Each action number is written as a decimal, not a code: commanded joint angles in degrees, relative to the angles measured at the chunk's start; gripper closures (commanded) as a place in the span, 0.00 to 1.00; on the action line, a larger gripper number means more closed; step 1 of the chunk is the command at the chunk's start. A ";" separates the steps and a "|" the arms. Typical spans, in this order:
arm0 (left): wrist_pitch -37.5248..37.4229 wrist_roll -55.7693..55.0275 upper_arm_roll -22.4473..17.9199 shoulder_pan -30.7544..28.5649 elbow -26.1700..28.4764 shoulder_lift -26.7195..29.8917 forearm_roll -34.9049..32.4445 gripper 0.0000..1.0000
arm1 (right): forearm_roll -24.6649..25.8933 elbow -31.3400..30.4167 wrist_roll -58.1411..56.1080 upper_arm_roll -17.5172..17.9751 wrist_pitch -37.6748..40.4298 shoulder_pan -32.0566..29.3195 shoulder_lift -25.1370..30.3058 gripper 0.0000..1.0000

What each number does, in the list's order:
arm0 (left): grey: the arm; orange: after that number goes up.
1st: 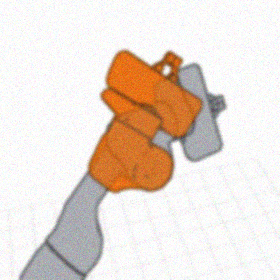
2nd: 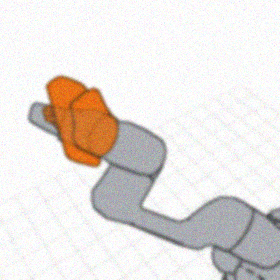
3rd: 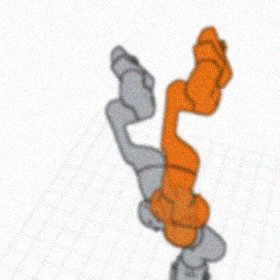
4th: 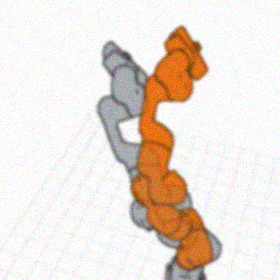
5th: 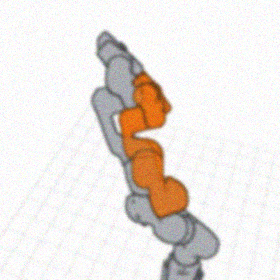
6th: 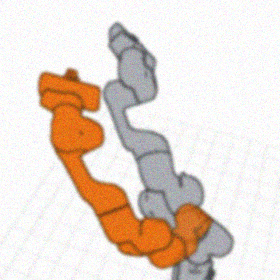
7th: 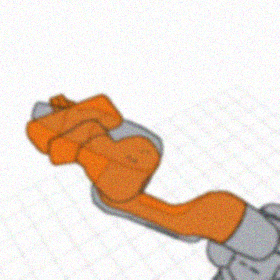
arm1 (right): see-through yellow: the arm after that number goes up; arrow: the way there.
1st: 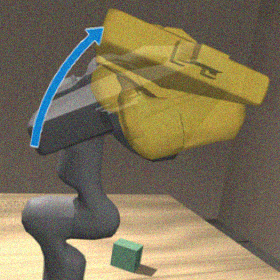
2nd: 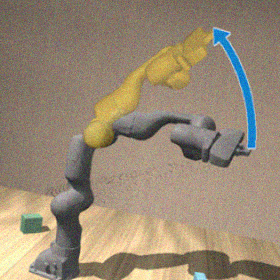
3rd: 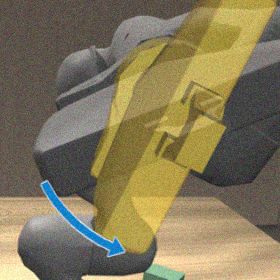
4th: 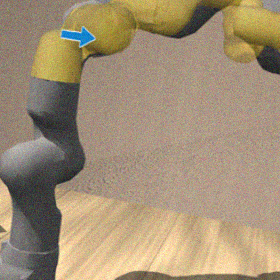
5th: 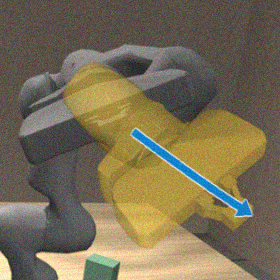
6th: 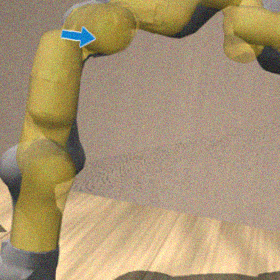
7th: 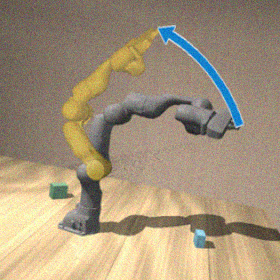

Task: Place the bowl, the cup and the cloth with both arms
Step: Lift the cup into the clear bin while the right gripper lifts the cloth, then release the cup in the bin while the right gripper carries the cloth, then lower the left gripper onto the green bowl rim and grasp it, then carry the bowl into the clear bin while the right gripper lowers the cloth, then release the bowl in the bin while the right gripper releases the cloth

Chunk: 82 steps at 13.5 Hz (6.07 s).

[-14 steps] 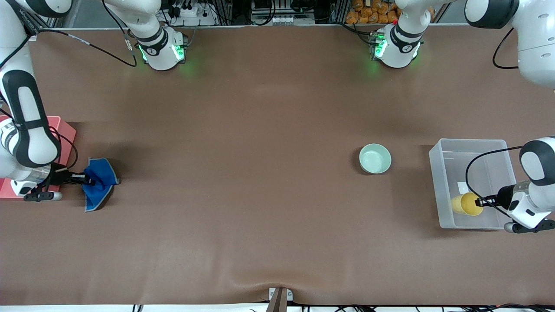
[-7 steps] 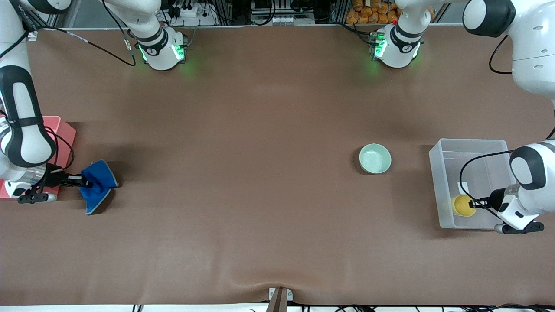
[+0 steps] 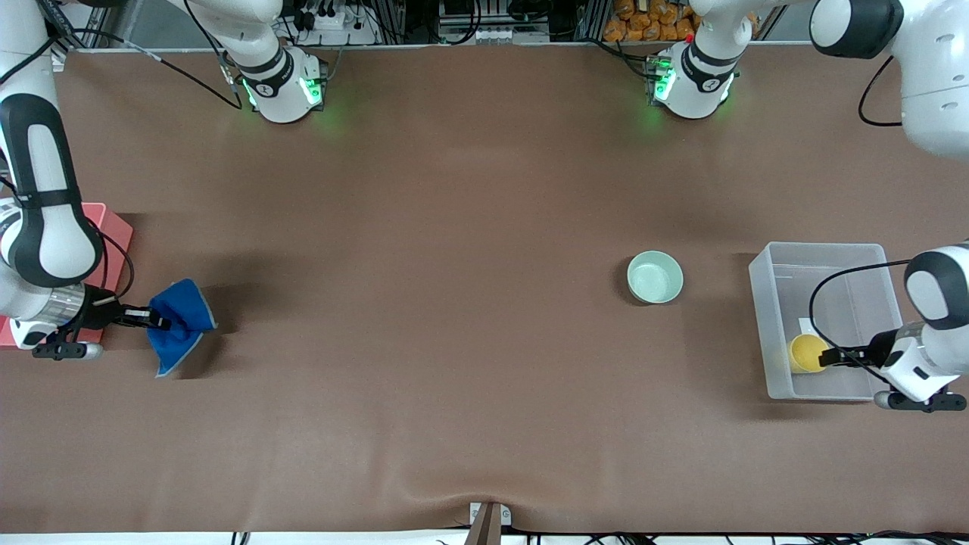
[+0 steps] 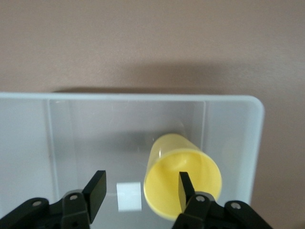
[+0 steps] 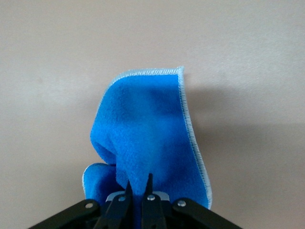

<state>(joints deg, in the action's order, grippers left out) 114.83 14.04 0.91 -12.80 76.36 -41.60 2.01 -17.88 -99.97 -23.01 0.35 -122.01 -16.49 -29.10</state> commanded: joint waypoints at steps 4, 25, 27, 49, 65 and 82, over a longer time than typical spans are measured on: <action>-7.68 -3.47 0.58 0.84 0.81 9.33 -1.13 0.27 | 0.03 -0.40 5.25 -0.53 3.79 1.98 3.60 1.00; 20.58 -27.92 11.75 10.33 47.90 25.08 -2.10 0.31 | 20.95 2.32 11.41 -0.62 35.52 -1.43 32.17 1.00; 23.34 -30.20 11.75 12.00 49.94 24.38 -2.10 0.31 | 25.67 2.84 11.41 -0.53 35.27 -2.23 30.69 1.00; -3.89 -22.42 11.66 0.69 25.18 24.20 -5.70 1.00 | 19.73 9.70 -28.49 -0.44 15.23 -24.03 -0.43 1.00; -0.75 -7.54 11.13 -16.82 21.03 14.89 -7.55 1.00 | 14.63 9.88 -33.94 -0.44 9.78 -26.32 -7.38 1.00; 13.41 -5.43 11.05 -17.79 28.76 10.31 -11.24 0.62 | 10.50 11.11 -33.60 -0.27 12.58 -25.88 -5.80 0.00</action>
<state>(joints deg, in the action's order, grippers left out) 127.40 7.54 11.61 -30.33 104.70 -31.78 -7.56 -6.31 -90.02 -56.59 -0.74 -111.87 -41.98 -36.63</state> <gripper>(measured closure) 0.903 0.048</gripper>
